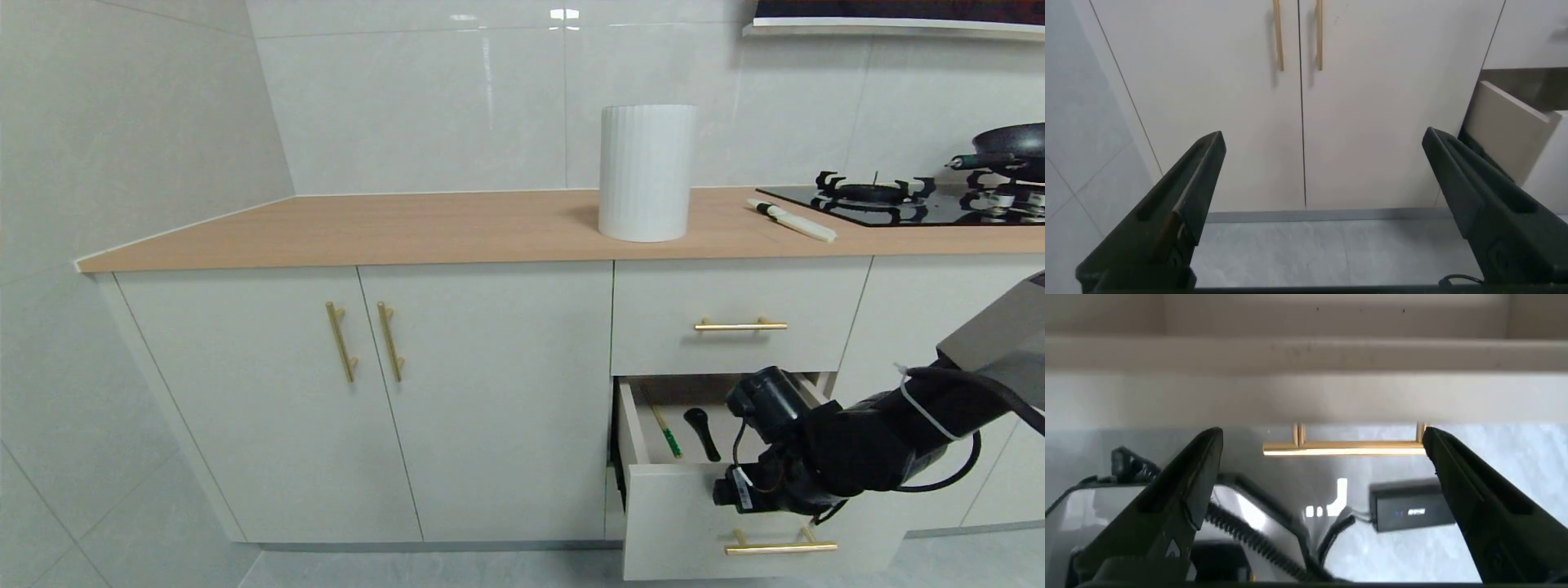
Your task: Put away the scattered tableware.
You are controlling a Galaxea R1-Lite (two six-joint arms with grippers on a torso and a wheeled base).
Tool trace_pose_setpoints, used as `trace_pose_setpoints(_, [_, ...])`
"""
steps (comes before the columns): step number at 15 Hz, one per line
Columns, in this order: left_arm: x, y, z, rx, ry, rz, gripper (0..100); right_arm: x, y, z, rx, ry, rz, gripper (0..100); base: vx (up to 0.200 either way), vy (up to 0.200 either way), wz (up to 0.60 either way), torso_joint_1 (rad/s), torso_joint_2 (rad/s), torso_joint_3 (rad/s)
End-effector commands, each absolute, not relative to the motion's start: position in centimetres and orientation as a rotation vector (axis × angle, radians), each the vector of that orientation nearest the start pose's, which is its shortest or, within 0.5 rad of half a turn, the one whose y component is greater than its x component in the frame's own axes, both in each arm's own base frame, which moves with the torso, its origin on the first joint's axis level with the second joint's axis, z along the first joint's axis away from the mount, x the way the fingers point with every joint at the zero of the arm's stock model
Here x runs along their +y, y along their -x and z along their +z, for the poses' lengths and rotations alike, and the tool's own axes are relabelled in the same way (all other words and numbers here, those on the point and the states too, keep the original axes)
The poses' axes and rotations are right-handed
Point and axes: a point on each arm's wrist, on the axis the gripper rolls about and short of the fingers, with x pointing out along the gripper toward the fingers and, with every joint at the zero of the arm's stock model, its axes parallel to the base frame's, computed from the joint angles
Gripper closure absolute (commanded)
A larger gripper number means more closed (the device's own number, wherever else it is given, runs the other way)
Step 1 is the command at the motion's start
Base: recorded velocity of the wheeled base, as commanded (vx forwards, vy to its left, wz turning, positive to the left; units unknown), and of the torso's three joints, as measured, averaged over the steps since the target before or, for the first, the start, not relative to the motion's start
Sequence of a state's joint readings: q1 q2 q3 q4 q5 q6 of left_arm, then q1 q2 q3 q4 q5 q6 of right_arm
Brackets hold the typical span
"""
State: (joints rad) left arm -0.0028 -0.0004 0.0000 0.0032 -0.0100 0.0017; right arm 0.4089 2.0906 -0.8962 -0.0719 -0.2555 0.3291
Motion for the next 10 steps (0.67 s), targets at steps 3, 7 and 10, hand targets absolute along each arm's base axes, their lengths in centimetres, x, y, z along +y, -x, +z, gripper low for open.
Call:
trace_pose_setpoints(3, [0.0,2.3,7.5,0.003,-0.002,-0.012,0,12.9,-33.6,2.5,1.033,0.059,-0.046,0,0.000,0.000,0.00,0.000,0.00,0.000])
trace_pose_setpoints(7, [0.0,2.3,7.5,0.003,-0.002,-0.014,0,12.7,-36.1,1.2,1.019,0.058,-0.059,0,0.000,0.000,0.00,0.000,0.00,0.000])
trace_pose_setpoints(10, [0.0,2.3,7.5,0.003,-0.002,-0.014,0,12.3,-37.3,-0.2,1.006,0.040,-0.074,0,0.000,0.000,0.00,0.000,0.00,0.000])
